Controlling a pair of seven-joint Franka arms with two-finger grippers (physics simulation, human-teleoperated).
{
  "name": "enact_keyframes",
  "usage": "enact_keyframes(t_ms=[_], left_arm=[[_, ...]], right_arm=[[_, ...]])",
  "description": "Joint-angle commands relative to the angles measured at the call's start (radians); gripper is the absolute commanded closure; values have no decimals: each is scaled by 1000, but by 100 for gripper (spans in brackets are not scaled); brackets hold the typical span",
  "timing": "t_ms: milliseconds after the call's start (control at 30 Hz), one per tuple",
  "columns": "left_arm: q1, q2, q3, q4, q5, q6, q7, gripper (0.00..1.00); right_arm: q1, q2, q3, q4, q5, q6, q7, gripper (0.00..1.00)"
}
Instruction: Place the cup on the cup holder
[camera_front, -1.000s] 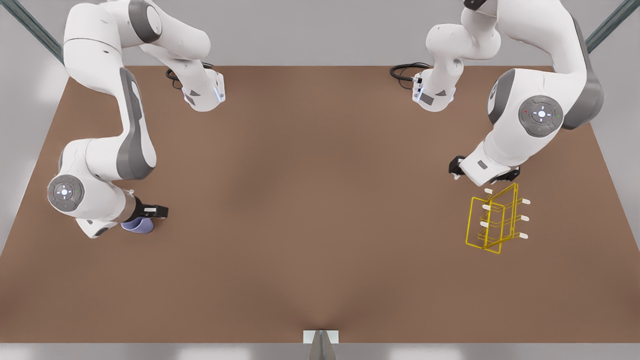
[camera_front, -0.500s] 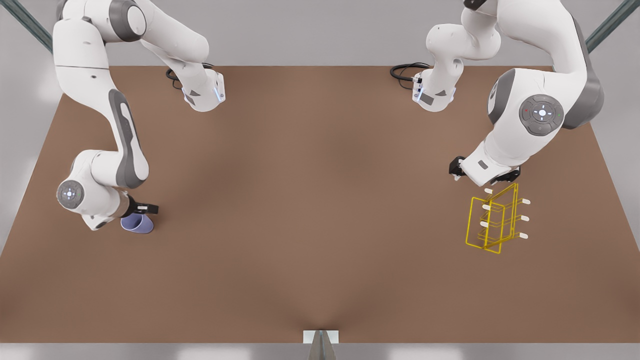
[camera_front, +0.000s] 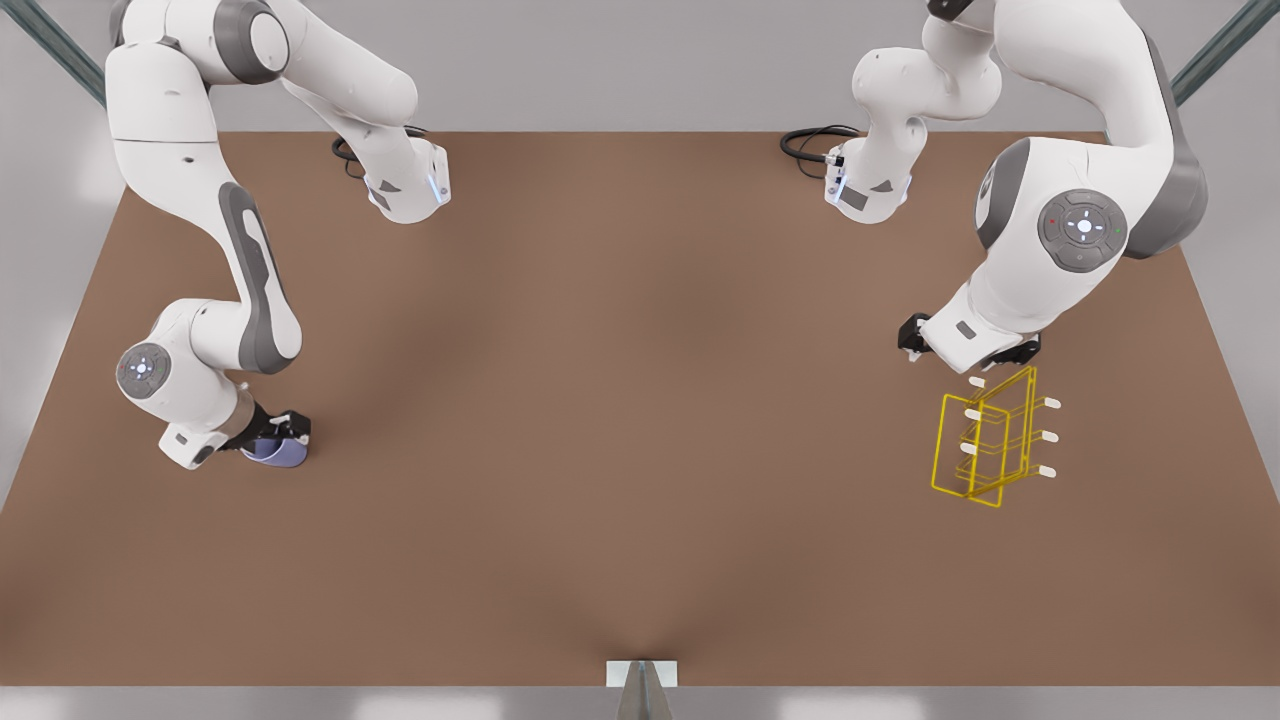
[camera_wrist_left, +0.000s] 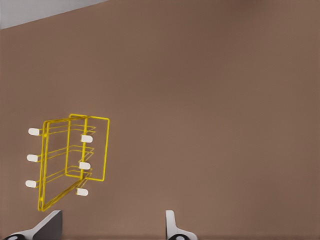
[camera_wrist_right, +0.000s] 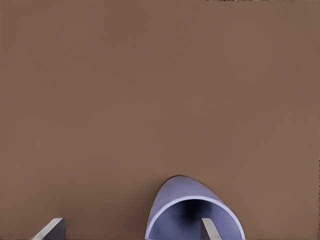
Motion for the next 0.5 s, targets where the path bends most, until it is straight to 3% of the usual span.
enact_keyframes(t_ms=[0,467], left_arm=[[0,-1,0,0,0,0,-1,0],[0,-1,0,0,0,0,-1,0]], right_arm=[[-4,-1,0,-1,1,22,-242,0],[-21,1,0,-48,1,22,-240,0]])
